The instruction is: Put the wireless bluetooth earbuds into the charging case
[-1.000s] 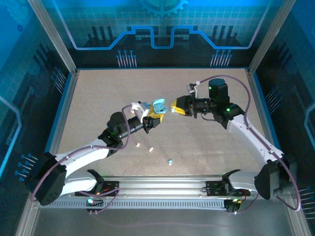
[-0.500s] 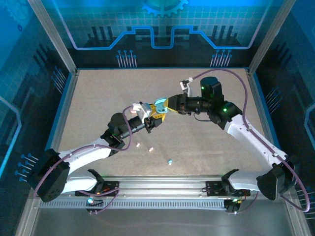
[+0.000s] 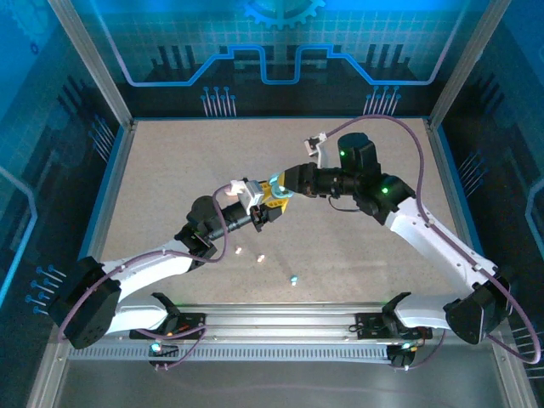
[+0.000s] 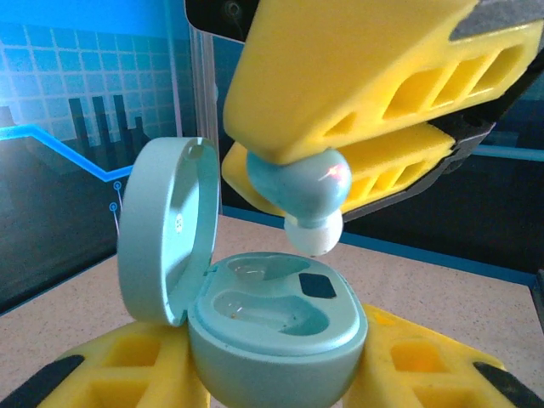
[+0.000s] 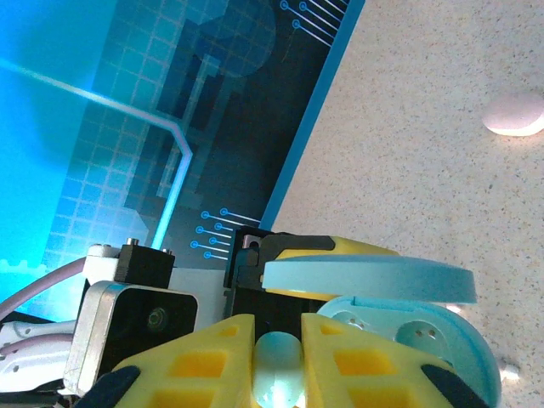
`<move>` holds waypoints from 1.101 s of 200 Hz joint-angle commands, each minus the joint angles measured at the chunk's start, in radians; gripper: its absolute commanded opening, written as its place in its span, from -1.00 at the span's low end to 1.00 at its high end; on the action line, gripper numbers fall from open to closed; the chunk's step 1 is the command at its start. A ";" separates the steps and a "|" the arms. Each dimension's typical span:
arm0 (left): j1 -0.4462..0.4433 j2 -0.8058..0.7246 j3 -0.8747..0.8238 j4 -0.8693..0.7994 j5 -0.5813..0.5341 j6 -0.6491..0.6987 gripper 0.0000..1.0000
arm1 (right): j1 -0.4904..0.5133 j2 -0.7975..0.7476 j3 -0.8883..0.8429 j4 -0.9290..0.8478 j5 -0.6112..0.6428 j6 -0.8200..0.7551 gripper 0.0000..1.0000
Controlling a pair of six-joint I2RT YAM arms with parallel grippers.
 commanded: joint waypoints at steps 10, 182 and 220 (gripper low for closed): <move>-0.008 0.003 0.005 0.045 0.016 0.012 -0.45 | 0.029 0.024 0.044 -0.053 0.050 -0.044 -0.60; -0.011 0.011 0.002 0.075 -0.019 0.003 -0.45 | 0.068 0.059 0.061 -0.109 0.085 -0.036 -0.56; -0.011 0.011 -0.001 0.084 -0.037 0.008 -0.45 | 0.071 0.065 0.091 -0.187 0.096 -0.064 -0.56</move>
